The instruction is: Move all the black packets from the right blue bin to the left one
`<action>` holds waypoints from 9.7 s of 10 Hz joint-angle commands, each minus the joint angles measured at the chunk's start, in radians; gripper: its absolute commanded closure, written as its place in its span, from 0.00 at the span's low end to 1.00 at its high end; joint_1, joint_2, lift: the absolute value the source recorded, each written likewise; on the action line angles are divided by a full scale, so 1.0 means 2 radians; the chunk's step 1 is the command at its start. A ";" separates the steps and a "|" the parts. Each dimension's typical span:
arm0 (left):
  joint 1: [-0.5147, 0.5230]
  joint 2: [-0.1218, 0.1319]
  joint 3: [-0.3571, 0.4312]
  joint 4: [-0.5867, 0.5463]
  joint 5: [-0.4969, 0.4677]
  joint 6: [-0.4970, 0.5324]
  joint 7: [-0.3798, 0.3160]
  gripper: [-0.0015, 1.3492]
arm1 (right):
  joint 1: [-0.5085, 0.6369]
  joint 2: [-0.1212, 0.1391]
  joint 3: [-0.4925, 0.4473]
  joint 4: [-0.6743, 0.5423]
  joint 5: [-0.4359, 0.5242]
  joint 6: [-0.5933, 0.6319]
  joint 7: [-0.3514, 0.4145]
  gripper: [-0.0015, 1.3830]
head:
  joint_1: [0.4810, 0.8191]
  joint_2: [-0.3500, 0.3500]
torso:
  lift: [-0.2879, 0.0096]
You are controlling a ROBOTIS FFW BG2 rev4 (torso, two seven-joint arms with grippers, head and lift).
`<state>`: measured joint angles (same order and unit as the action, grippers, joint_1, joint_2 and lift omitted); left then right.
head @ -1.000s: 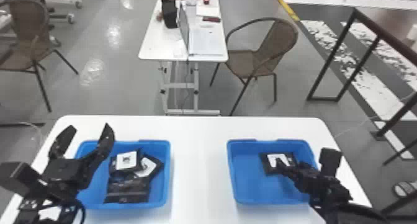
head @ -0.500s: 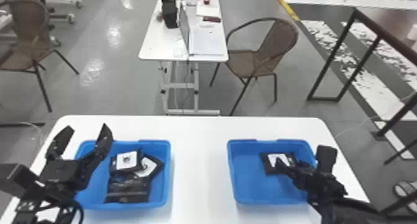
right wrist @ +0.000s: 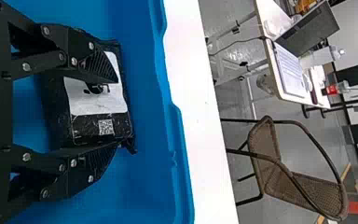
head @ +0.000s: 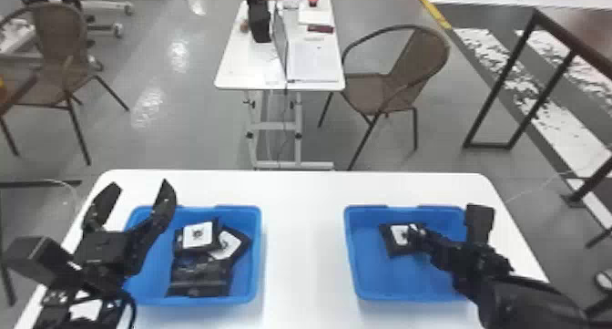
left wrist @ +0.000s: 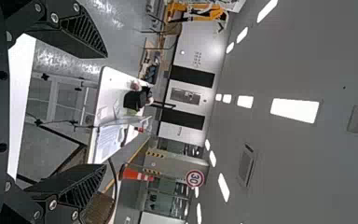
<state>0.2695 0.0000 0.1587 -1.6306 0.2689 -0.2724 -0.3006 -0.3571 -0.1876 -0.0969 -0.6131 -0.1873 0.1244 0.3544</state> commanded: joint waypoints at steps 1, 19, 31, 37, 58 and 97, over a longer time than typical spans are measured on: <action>-0.001 -0.001 0.001 0.000 0.001 -0.003 0.000 0.15 | 0.003 0.001 0.002 -0.006 -0.011 0.017 0.003 0.75 | 0.63 0.43 | 0.97; -0.030 -0.001 -0.100 -0.008 0.109 0.029 0.025 0.15 | 0.114 0.017 0.132 -0.398 -0.298 0.061 0.051 0.84 | 0.63 0.64 | 0.97; -0.063 0.018 -0.158 0.002 0.182 0.031 0.012 0.14 | 0.056 0.026 0.223 -0.358 -0.322 0.079 0.088 0.84 | 0.63 0.71 | 0.97; -0.053 0.018 -0.161 -0.014 0.194 0.016 0.041 0.15 | 0.052 0.028 0.223 -0.354 -0.324 0.077 0.088 0.84 | 0.63 0.76 | 0.97; -0.024 -0.001 -0.004 0.058 -0.074 -0.005 0.017 0.90 | 0.176 0.022 0.058 -0.416 -0.186 0.070 0.110 0.14 | 0.63 0.73 | 0.97; 0.216 -0.001 -0.046 -0.106 -0.066 -0.059 0.124 0.13 | 0.488 0.094 -0.011 -0.696 0.131 0.018 0.038 0.14 | 0.63 0.63 | 0.97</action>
